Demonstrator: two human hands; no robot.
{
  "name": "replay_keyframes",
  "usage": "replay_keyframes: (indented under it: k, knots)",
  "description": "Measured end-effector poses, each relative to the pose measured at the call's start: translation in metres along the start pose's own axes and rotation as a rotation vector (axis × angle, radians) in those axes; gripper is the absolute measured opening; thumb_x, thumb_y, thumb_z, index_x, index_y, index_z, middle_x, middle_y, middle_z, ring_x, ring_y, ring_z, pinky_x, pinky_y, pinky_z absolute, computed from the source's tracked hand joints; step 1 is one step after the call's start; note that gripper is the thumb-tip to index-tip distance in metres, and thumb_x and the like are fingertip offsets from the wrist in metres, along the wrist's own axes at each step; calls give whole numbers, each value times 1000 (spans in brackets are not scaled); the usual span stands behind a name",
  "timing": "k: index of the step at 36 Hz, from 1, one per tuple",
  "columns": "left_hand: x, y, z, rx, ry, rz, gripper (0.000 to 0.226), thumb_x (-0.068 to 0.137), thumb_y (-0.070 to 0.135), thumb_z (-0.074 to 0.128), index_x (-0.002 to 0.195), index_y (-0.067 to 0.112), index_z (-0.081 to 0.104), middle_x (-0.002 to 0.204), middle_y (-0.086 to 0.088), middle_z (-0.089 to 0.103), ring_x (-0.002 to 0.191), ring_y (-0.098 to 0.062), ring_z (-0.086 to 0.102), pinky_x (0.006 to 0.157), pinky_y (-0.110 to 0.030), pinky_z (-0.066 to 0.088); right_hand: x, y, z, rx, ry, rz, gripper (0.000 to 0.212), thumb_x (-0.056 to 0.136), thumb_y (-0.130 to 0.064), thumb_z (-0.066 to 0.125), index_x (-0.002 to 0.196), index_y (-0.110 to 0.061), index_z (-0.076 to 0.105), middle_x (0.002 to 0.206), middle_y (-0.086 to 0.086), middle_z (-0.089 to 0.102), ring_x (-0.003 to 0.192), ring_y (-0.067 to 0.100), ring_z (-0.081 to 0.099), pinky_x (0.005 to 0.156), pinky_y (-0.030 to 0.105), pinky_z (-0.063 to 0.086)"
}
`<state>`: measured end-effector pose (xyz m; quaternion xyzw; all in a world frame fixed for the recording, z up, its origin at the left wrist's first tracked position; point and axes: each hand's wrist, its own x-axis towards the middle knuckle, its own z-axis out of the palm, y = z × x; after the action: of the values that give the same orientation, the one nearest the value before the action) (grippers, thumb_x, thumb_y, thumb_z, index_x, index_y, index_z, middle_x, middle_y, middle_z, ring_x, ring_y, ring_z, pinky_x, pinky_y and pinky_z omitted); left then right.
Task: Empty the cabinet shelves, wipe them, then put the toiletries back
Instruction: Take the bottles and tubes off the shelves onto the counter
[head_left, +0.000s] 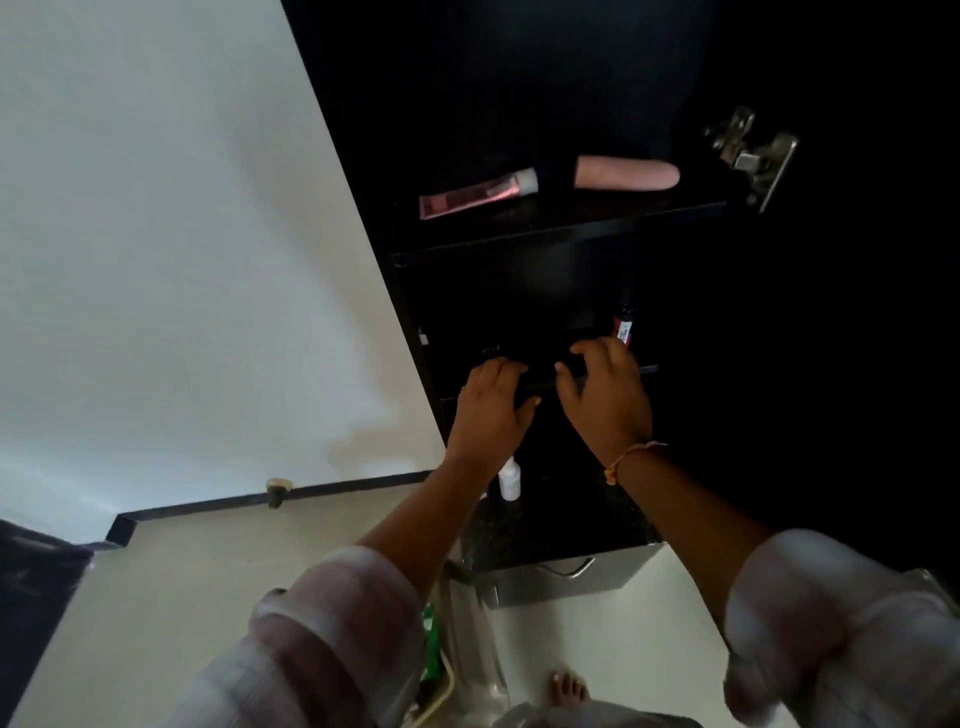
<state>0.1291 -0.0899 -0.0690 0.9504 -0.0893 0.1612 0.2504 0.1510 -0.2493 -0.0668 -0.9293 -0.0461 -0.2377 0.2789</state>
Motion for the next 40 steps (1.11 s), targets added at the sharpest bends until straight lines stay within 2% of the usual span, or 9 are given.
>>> replay_keyframes:
  k: [6, 11, 16, 20, 24, 29, 32, 36, 40]
  knots:
    - [20, 17, -4, 11, -19, 10, 43, 87, 32, 66, 126, 15, 56, 127, -4, 53, 117, -23, 49, 98, -32, 42, 33, 19, -15, -152, 15, 113, 49, 83, -30, 68, 124, -7, 55, 131, 20, 47, 116, 42, 47, 90, 45, 48]
    - [29, 24, -3, -9, -51, -76, 45, 86, 33, 67, 127, 17, 56, 131, -4, 49, 121, -23, 45, 100, -32, 42, 55, 34, -13, -199, -165, 164, 68, 85, -28, 69, 143, -10, 38, 148, 16, 32, 127, 42, 37, 96, 47, 46]
    - [32, 25, 1, -7, -89, -160, 46, 87, 34, 67, 128, 18, 54, 134, -4, 47, 125, -25, 42, 100, -35, 41, 74, 44, -3, -195, -320, 164, 65, 92, -27, 62, 149, -16, 33, 155, 13, 26, 130, 43, 39, 99, 46, 46]
    - [29, 22, 5, -6, -123, -196, 48, 86, 34, 67, 129, 19, 53, 135, -3, 45, 126, -26, 41, 101, -36, 41, 78, 45, 3, -273, -348, 158, 57, 94, -23, 59, 147, -15, 37, 152, 15, 27, 120, 44, 47, 92, 45, 49]
    - [23, 17, 9, -12, -134, -225, 49, 87, 34, 67, 131, 18, 52, 137, -5, 44, 128, -27, 40, 102, -36, 39, 78, 48, 7, -301, -267, 173, 39, 93, -8, 53, 131, -16, 53, 141, 14, 35, 103, 44, 53, 79, 43, 53]
    - [15, 12, 12, -13, -152, -246, 51, 87, 34, 67, 133, 18, 51, 138, -6, 44, 128, -28, 39, 102, -39, 39, 75, 49, 9, -234, -234, 174, 30, 91, -8, 55, 121, -12, 59, 126, 22, 46, 104, 46, 55, 84, 44, 53]
    - [8, 9, 14, -17, -144, -252, 51, 87, 34, 67, 132, 17, 51, 136, -5, 46, 127, -28, 40, 101, -38, 40, 66, 43, 6, -159, -200, 167, 28, 91, -15, 61, 118, -12, 57, 121, 22, 50, 103, 45, 57, 83, 44, 52]
    - [-3, 3, 15, -36, -132, -255, 48, 88, 31, 67, 132, 16, 52, 135, -7, 48, 126, -28, 41, 100, -39, 40, 42, 28, 1, -18, -137, 61, 32, 87, -25, 65, 116, -13, 59, 120, 18, 52, 102, 41, 58, 82, 42, 51]
    - [-22, -6, 17, -111, -71, -305, 39, 88, 21, 66, 125, 14, 56, 127, -7, 54, 121, -27, 48, 100, -39, 44, 6, 12, -3, 77, -209, 83, 37, 85, -43, 64, 113, -19, 59, 118, 9, 57, 96, 34, 61, 71, 36, 50]
